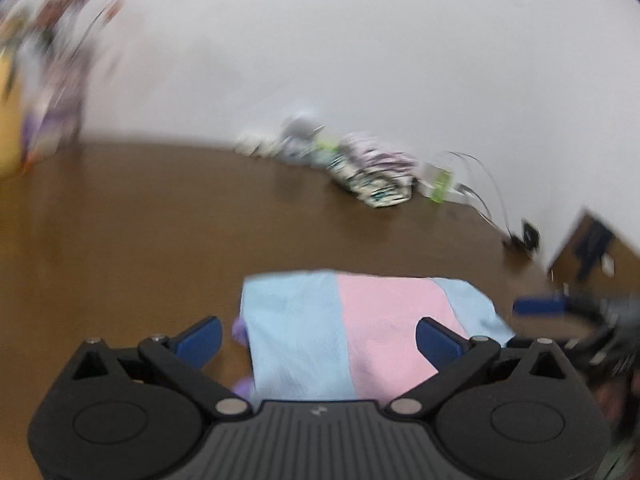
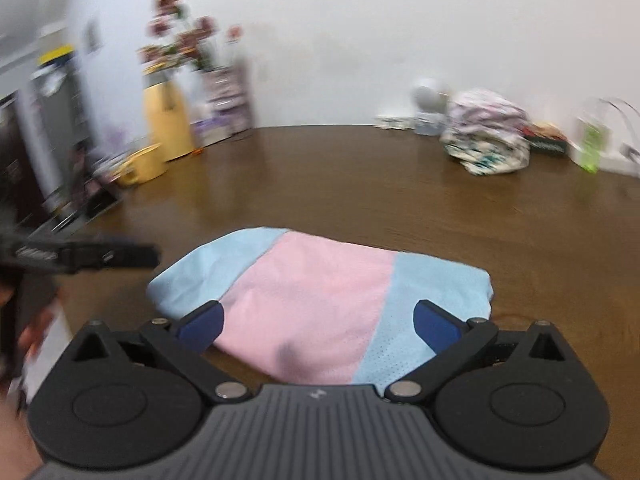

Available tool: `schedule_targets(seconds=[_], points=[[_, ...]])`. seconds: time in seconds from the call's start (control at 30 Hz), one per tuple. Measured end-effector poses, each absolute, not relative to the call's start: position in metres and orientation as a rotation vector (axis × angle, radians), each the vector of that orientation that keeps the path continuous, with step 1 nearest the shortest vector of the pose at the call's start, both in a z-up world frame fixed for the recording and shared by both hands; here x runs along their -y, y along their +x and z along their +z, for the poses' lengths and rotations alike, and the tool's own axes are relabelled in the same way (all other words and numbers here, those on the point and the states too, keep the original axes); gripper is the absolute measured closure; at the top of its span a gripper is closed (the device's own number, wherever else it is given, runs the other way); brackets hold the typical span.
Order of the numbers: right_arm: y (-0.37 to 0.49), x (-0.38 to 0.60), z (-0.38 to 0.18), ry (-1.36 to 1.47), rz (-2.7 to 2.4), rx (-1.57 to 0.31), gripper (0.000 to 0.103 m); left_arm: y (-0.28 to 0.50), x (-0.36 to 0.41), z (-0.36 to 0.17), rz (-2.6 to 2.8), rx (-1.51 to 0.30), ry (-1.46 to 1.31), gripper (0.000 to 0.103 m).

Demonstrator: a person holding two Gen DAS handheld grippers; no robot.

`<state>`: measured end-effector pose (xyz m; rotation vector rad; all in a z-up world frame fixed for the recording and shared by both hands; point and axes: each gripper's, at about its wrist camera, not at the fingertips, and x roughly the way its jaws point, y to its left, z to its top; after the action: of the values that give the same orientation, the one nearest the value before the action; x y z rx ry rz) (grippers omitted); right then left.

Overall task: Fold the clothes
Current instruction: 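Lay the folded hem down and open both grippers, then grasp the purple-trimmed edge of the garment with the left gripper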

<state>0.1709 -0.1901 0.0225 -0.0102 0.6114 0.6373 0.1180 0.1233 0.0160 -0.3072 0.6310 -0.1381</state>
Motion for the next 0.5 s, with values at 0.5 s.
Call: schedule_targets(seconds=[0.5], points=[[0.191, 0.173, -0.005, 0.029, 0.606, -0.718, 0.000, 0.114, -0.137, -0.006, -0.009, -0.736, -0.496, 0.015]])
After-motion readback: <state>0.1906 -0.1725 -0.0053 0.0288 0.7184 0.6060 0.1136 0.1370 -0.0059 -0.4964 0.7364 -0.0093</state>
